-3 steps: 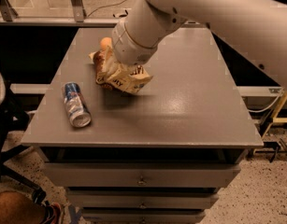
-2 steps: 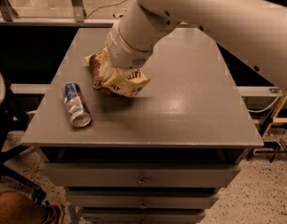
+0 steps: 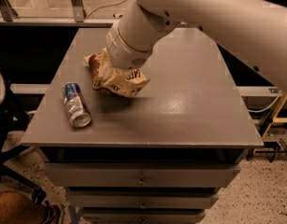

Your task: Move brown chip bag near redbull can

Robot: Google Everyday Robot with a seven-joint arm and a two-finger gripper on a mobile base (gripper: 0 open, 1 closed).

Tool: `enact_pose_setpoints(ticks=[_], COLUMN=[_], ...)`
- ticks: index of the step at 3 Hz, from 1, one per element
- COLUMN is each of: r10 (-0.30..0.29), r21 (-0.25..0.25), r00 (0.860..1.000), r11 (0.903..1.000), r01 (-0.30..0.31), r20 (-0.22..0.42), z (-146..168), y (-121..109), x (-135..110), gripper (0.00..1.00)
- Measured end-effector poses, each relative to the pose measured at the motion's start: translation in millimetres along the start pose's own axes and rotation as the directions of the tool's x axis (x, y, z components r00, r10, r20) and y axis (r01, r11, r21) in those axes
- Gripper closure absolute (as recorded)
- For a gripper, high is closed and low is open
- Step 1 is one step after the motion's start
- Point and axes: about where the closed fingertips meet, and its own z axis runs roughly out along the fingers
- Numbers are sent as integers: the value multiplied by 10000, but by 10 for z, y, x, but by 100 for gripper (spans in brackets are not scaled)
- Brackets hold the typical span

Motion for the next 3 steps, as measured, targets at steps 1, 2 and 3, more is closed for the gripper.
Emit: enact_pose_setpoints(ticks=[1, 2, 3], r10=[-25, -59, -84], r21=[-15, -36, 55], r00=[10000, 10000, 9999], r11=[10000, 10000, 9999], r01=[25, 59, 84], r20=[6, 13, -83], z=[6, 15, -34], y=[3, 7, 12], x=[-14, -33, -18], gripper=[28, 0, 0])
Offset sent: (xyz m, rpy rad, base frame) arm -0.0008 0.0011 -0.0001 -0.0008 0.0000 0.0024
